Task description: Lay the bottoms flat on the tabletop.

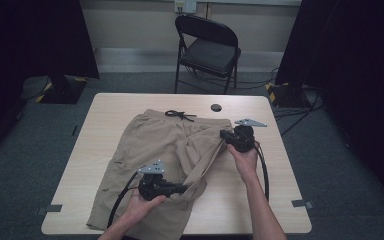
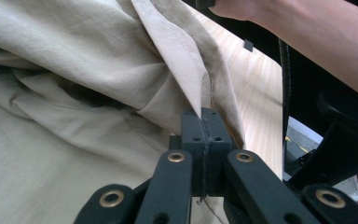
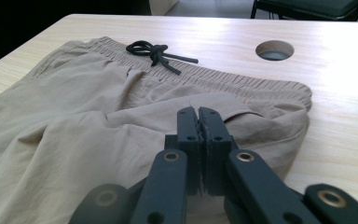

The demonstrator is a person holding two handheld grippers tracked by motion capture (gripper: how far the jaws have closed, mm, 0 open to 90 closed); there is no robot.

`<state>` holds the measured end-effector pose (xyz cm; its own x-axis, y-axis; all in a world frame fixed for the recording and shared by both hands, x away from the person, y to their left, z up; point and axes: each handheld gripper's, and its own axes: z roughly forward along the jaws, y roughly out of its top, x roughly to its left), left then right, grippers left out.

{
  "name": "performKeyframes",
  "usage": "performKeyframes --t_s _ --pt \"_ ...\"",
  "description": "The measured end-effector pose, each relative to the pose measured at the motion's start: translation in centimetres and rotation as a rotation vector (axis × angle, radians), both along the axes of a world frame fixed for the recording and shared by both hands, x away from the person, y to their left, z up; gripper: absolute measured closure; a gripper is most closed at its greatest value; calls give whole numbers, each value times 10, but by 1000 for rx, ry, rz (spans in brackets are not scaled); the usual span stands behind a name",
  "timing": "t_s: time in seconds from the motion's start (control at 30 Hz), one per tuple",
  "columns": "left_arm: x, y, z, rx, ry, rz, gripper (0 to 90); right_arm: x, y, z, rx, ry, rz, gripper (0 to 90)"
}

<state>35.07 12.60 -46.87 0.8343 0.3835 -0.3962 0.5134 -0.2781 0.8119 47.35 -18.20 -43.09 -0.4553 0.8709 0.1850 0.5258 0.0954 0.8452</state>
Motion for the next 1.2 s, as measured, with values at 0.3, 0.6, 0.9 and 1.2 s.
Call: performKeyframes --t_s 0.3,0.6,0.9,1.2 --pt "-3 -10 4 6 -11 -29 899 -24 -25 7 -4 -22 -14 883" --pt "-7 -31 11 9 -35 -86 899 -56 -60 13 -12 -38 -59 884" --pt "-15 -48 15 16 -56 -143 899 -88 -86 24 -25 -63 -85 884" --pt "-27 -72 23 12 -76 -209 899 -139 -118 40 -39 -102 -144 885"
